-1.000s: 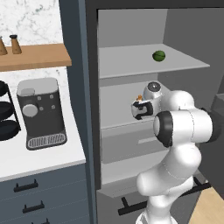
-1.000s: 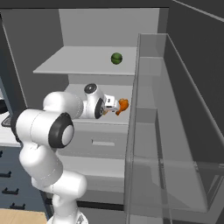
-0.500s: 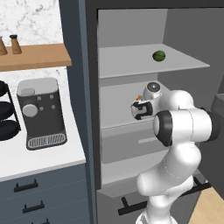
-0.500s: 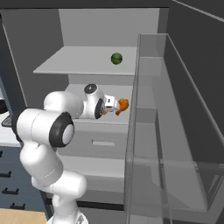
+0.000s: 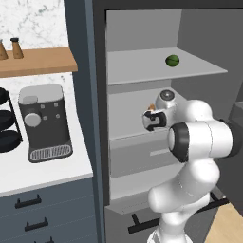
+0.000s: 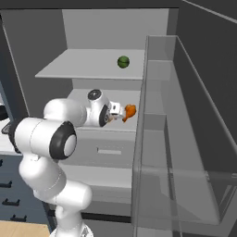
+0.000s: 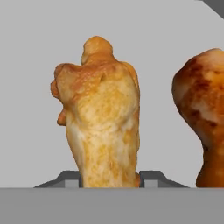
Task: Place one avocado and one chicken drumstick in each tupperware on the nearby counter, to pack two identical lunches.
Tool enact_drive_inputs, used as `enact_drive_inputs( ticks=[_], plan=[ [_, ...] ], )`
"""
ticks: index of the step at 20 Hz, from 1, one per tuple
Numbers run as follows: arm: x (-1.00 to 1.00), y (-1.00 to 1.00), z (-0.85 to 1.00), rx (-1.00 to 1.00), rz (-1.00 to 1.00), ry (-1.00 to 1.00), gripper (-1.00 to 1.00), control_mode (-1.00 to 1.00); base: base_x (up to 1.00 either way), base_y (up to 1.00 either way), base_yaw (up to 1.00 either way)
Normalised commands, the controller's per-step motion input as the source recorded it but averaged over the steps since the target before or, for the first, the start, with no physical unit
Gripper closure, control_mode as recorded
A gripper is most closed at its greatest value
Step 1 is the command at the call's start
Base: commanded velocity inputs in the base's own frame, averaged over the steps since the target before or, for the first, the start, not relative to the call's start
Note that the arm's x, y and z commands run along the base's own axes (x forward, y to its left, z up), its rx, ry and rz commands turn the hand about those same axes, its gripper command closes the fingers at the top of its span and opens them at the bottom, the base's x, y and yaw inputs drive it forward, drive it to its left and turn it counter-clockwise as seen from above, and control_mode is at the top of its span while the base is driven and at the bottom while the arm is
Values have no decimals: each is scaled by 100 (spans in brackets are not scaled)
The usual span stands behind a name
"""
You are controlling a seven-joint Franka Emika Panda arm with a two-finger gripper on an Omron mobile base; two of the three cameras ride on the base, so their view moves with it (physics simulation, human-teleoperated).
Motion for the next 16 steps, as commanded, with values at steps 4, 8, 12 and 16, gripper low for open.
enact_drive_inputs(
  ticks=[4,8,12,16],
  plan=[
    [-91,9,0,0,3,-4,100,-100,0,0,0],
    [-100,0,35,1,1,-5,100,-100,0,0,0],
    [-79,9,76,4,0,-1,100,-100,0,0,0],
    [-68,12,90,6,0,1,100,-100,0,0,0]
  ],
)
